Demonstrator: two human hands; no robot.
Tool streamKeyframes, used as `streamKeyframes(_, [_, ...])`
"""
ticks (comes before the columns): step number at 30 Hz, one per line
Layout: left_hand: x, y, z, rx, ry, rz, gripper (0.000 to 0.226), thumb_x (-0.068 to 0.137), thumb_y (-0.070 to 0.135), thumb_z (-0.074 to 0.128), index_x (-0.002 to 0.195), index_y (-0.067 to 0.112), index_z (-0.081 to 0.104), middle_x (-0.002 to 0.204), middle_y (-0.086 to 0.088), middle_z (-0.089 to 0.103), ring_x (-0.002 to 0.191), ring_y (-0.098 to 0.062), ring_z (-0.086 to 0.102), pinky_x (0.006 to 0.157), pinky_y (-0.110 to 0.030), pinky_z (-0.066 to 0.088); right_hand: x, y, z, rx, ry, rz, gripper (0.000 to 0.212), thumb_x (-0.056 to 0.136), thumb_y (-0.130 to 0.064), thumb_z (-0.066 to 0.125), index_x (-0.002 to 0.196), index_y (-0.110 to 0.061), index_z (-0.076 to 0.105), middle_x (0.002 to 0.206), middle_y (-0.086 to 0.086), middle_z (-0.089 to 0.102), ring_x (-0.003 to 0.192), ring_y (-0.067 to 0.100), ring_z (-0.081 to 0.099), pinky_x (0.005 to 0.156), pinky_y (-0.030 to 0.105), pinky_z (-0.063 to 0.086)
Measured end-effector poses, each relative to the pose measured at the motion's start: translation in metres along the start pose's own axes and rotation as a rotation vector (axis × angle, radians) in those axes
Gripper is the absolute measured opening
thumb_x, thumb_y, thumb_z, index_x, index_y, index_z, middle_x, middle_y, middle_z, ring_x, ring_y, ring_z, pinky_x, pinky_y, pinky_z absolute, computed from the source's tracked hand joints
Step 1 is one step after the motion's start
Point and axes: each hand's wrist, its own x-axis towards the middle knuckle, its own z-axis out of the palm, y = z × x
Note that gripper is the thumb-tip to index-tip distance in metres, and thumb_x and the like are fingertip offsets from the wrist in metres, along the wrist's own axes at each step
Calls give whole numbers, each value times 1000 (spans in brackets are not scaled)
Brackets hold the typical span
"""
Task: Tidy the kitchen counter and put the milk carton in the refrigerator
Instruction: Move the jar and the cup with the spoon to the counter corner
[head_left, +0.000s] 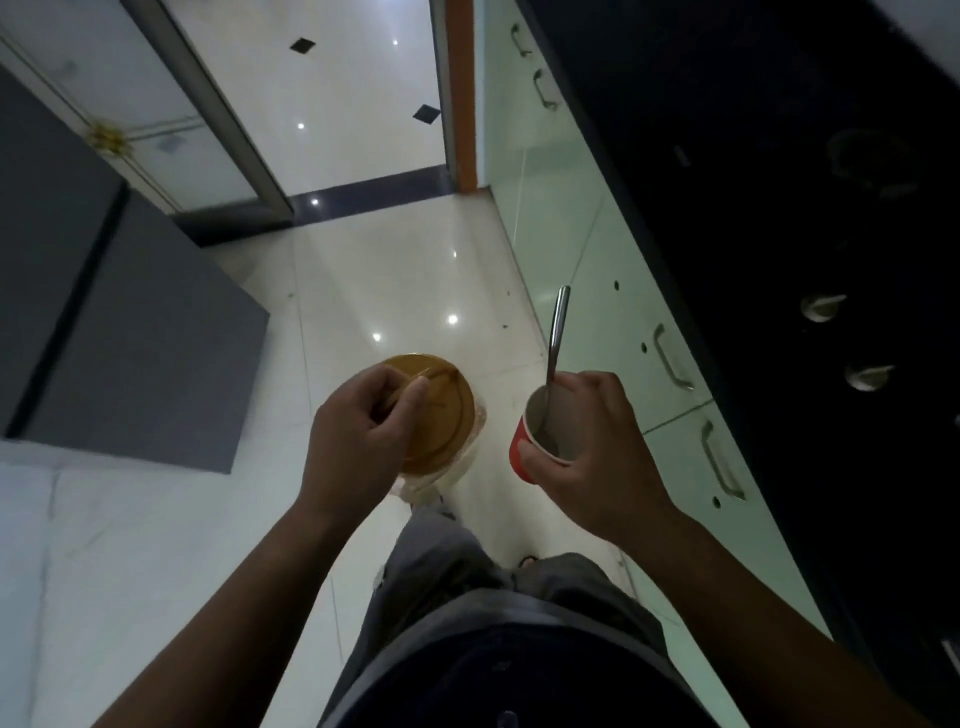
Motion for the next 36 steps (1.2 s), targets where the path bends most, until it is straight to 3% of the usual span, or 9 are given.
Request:
streamKeyframes(5, [110,-14,-16,19,-60,27,25,82,47,58,81,22,58,75,7,60,74,-8,56,60,-22,43,105,-17,11,-50,40,22,64,73,-42,71,124,-27,36,121,-5,34,103,10,39,68,7,35])
streamKeyframes(8, [174,-12,-31,-9,-120,44,38,72,61,48,83,26,58,81,2,63,79,-12,58,64,-28,49,166,-31,6,-65,80,42,64,73,-41,71,124,-29,36,121,-6,34,104,9,38,67,7,35])
streamKeyframes(11, [239,1,-39,-18,-160,110,42,73,61,48,85,23,60,82,0,63,79,-15,59,63,-30,51,223,-39,-2,-75,153,69,65,73,-42,72,126,-27,37,122,-4,36,104,8,38,68,7,36])
streamKeyframes(16, [349,35,-30,39,-242,179,14,86,36,58,89,23,59,84,4,61,82,-15,59,67,-31,53,301,-33,-19,-67,237,147,68,72,-42,73,129,-25,38,127,-4,36,108,9,39,72,9,36])
streamKeyframes(21, [476,65,-1,94,-249,239,8,87,35,57,85,28,59,83,5,61,81,-15,59,65,-31,53,396,-6,-52,-45,286,221,67,71,-39,74,127,-27,39,123,-9,33,110,8,39,83,23,40])
streamKeyframes(28, [607,132,46,106,-264,263,23,84,43,52,89,23,61,78,10,59,75,-14,60,58,-16,41,528,31,-107,31,321,239,63,72,-40,72,125,-30,41,121,-12,34,109,7,39,82,19,39])
streamKeyframes(33, [683,188,81,81,-268,328,17,89,38,54,94,24,62,87,8,64,81,-11,62,66,-20,48,585,58,-157,44,383,294,60,72,-39,73,123,-31,42,119,-14,33,109,6,41,79,17,37])
streamKeyframes(36, [728,224,105,116,-337,463,17,87,45,53,83,30,60,78,9,63,78,-5,62,58,-14,49,607,73,-182,21,448,364,60,71,-42,73,121,-33,42,120,-14,32,109,7,40,78,20,40])
